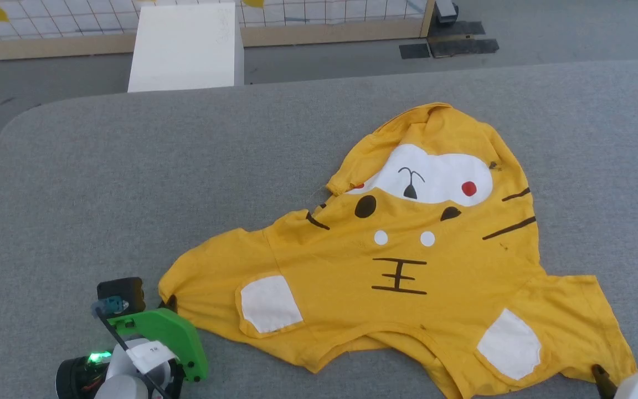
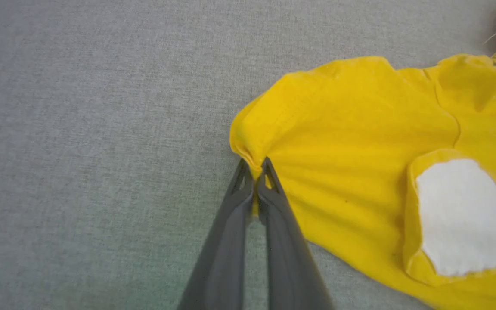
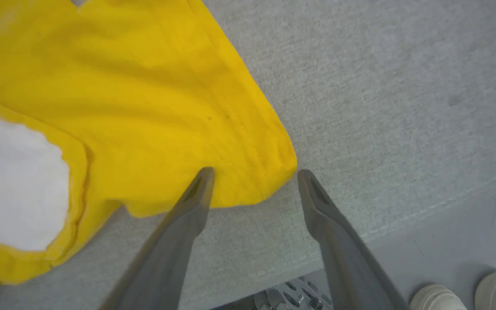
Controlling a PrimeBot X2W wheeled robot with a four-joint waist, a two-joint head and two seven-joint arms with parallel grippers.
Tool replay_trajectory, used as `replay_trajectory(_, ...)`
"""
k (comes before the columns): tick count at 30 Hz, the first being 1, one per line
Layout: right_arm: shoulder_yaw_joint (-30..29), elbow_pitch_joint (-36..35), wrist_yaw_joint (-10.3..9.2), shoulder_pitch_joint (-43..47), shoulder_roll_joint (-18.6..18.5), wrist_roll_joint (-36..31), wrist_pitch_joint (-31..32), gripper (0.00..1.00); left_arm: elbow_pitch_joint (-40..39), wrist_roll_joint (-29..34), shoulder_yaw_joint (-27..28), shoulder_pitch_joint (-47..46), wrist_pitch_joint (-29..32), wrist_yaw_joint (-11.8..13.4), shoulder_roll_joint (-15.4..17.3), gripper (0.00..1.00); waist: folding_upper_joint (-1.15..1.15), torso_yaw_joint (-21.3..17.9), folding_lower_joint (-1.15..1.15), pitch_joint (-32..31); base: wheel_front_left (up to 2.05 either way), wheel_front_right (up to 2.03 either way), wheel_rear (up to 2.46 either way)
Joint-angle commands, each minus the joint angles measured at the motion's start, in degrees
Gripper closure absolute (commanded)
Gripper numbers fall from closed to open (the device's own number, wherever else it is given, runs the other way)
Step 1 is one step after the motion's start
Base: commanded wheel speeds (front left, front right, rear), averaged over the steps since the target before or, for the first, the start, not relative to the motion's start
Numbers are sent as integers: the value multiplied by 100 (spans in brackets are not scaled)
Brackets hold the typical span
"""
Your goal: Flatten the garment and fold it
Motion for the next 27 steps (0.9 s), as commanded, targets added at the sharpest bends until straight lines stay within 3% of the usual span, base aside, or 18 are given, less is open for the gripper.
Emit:
replay_trajectory(1, 17, 157, -9, -202, 2, -67, 74, 0, -19, -53, 3, 8, -24, 16, 45, 100, 0, 27, 0, 79, 0, 0, 0)
replay_trajectory(6, 73, 732, -9, -519, 2, -205, 501, 1, 4, -77, -56, -54, -16, -5, 26, 100, 0, 81, 0, 139, 0, 0, 0)
replay_trajectory(7, 65, 808, -9, -550, 2, -205, 600, 50, 7, -78, -69, -58, -13, -10, 26, 100, 0, 90, 0, 138, 0, 0, 0)
replay_trajectory(8, 70, 888, -9, -564, 2, -199, 751, 71, 9, -76, -87, -61, -10, -15, 26, 100, 0, 105, 0, 126, 0, 0, 0)
replay_trajectory(9, 80, 922, -9, -554, 2, -189, 869, 100, 9, -77, -102, -58, -4, -19, 23, 100, 0, 117, 0, 110, 0, 0, 0)
replay_trajectory(15, 78, 411, -9, -399, 2, -188, 1079, 100, -85, -209, -141, -19, -51, -168, 29, 100, 0, 134, 0, -21, 0, 0, 0)
replay_trajectory(21, 333, -887, -9, -675, -70, -276, 1262, 100, -479, -576, -29, -345, 35, -442, 83, 100, 0, 75, 0, -37, 0, 0, 0)
replay_trajectory(22, 451, -1103, -9, -821, -183, -289, 1332, 100, -590, -699, 23, -488, 76, -505, 86, 100, 0, 52, 0, -6, 0, 0, 0)
replay_trajectory(23, 786, -1509, -9, -1428, -625, -299, 1536, 100, -889, -970, 107, -1061, 270, -715, 178, 100, 0, 6, 0, 167, 0, 0, 0)
replay_trajectory(27, 1266, -1534, -9, -2578, -1243, -212, 1616, 100, -1080, -1698, 442, -2124, 583, -715, -14, 100, 0, -43, 0, 570, 0, 0, 0)
